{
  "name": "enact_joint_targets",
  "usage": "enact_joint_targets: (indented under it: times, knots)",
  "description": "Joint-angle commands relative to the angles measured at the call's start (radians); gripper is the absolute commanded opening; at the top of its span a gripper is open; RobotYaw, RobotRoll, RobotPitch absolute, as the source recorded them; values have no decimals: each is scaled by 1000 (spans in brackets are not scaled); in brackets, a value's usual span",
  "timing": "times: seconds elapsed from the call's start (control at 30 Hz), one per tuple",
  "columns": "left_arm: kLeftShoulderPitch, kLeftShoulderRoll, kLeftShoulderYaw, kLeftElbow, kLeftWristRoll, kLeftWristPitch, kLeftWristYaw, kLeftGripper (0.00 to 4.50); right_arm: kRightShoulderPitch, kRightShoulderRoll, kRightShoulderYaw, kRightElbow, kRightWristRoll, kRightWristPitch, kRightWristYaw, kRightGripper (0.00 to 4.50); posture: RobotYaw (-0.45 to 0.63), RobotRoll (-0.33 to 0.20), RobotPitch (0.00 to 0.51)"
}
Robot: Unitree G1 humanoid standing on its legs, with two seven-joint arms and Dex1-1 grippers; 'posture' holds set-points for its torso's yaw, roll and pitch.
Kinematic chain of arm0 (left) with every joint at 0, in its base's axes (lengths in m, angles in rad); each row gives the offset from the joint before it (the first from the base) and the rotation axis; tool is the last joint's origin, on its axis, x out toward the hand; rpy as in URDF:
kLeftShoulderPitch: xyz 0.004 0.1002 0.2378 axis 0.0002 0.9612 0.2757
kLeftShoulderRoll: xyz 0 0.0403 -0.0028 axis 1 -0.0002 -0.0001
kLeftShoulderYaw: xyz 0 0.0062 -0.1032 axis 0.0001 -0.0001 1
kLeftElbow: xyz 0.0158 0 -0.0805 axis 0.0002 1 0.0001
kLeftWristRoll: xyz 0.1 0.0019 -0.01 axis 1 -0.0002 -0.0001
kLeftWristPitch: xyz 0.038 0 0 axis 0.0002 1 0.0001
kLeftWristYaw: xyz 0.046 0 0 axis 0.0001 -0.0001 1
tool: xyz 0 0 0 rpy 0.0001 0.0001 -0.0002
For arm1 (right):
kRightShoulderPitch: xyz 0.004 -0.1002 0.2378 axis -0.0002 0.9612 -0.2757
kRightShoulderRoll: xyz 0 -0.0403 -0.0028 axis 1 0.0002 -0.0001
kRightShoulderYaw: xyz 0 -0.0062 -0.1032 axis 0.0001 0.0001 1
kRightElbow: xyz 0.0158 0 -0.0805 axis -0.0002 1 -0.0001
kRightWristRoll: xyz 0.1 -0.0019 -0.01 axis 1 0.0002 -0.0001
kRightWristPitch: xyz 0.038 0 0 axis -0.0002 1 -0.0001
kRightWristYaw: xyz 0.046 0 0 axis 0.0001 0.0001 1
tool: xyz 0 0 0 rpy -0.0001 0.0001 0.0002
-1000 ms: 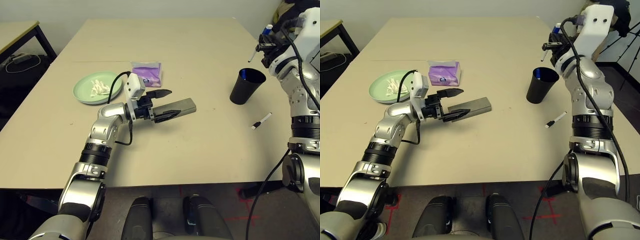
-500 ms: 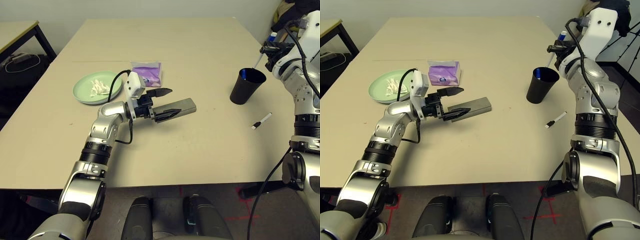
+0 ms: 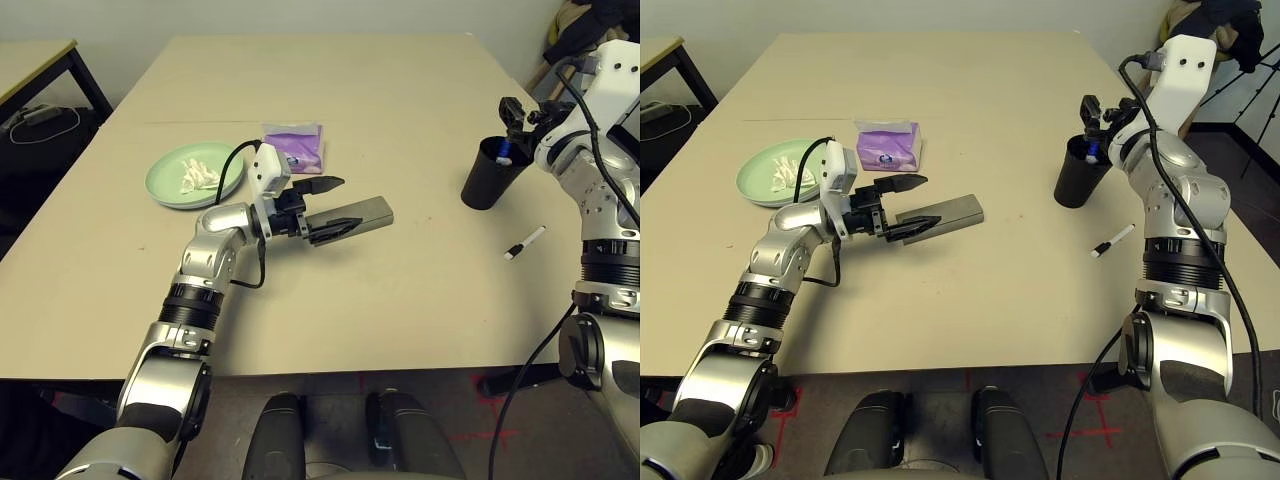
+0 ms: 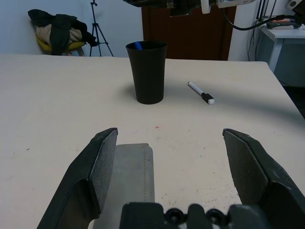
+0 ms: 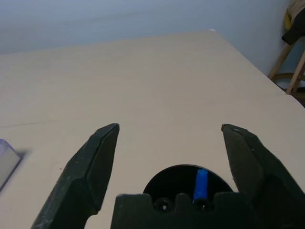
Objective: Organize and tidy the items on the table.
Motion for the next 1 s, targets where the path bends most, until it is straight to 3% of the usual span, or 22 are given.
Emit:
enact_joint_targets:
  times: [0.03,0.13,0.23,0.37,0.57,0.63,0.7,0.83,1.0]
  knots:
    - [-11,6,-4,16,7,-9,-3,4500,9,-13,17,-10,-4,-20,50,4462,116,0,77]
    - [-14,8,-7,18,9,-14,-7,4500,27,-50,75,-3,-4,-95,222,4462,115,0,77]
    - [-12,6,-12,17,13,-18,-6,4500,97,-114,158,55,-4,-314,567,4462,112,0,79]
    - [3,-4,-19,-1,14,-15,1,4500,152,-166,221,155,-7,-460,858,4462,119,0,88]
    - [23,1,-20,-25,12,-8,-1,4500,125,-266,334,327,-97,-667,1184,4462,126,0,94]
    - [24,6,-20,-26,12,-8,-5,4500,92,-323,414,419,-197,-828,1295,4462,127,0,95]
    - [27,9,-21,-28,12,-9,-7,4500,56,-360,474,506,-278,-960,1358,4462,129,0,96]
    - [24,0,-17,-34,4,-9,-2,4500,-46,-429,633,669,-534,-1132,1312,4462,137,0,94]
    - [28,-1,-14,-48,1,-3,4,4500,-180,-431,751,810,-715,-1310,1270,4462,155,0,95]
